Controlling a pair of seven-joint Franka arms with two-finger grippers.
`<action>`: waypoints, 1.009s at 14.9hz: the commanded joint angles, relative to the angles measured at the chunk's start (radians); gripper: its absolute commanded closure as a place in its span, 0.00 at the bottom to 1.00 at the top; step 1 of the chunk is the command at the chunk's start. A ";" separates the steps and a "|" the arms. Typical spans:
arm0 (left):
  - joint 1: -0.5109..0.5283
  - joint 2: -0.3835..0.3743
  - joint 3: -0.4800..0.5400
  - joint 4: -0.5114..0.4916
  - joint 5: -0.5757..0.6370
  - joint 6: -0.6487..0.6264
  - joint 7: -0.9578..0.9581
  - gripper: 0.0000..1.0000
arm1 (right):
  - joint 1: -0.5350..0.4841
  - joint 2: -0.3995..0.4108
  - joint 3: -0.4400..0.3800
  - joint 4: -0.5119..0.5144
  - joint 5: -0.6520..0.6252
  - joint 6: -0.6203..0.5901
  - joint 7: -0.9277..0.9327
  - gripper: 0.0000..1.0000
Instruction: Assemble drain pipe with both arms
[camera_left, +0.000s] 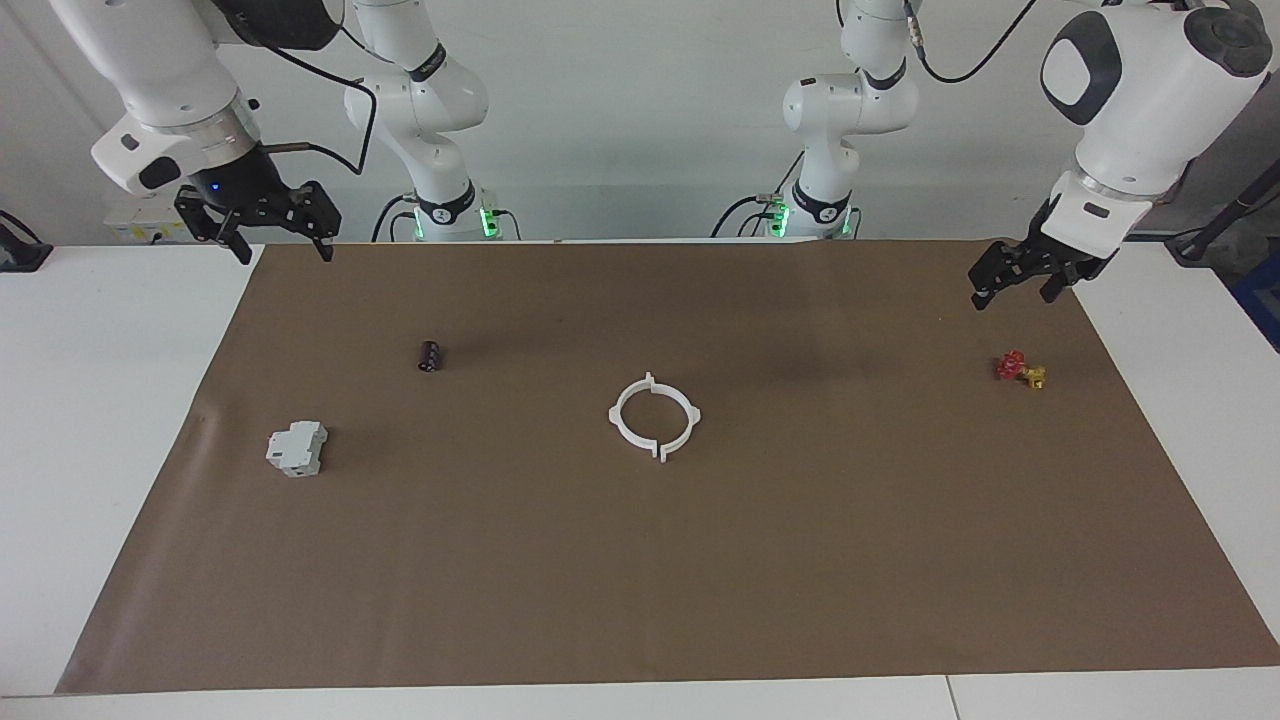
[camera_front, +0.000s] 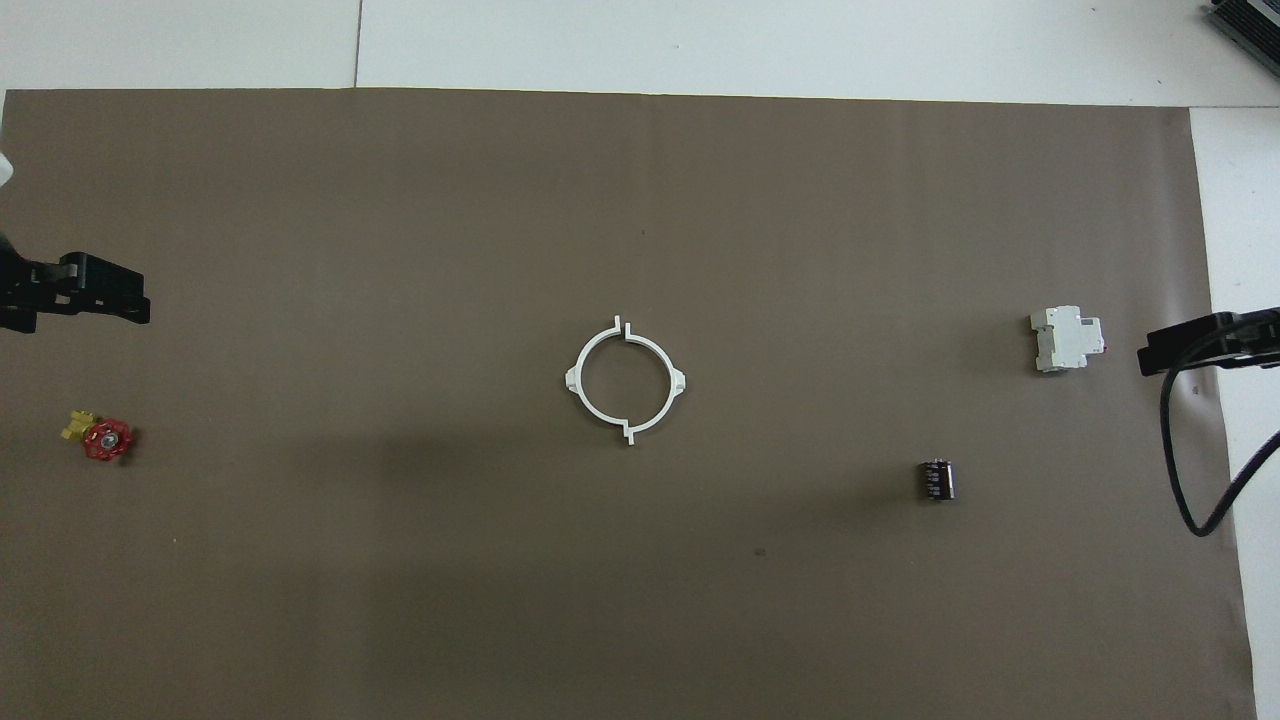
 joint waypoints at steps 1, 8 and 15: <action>-0.012 -0.006 0.014 -0.014 -0.014 0.021 0.011 0.00 | -0.001 -0.021 -0.001 -0.022 -0.004 0.003 -0.012 0.00; -0.017 0.006 0.012 -0.007 -0.014 0.021 0.008 0.00 | -0.001 -0.021 -0.001 -0.022 -0.004 0.003 -0.012 0.00; -0.026 0.008 -0.012 0.009 -0.016 0.012 0.004 0.00 | -0.001 -0.021 -0.001 -0.022 -0.004 0.003 -0.012 0.00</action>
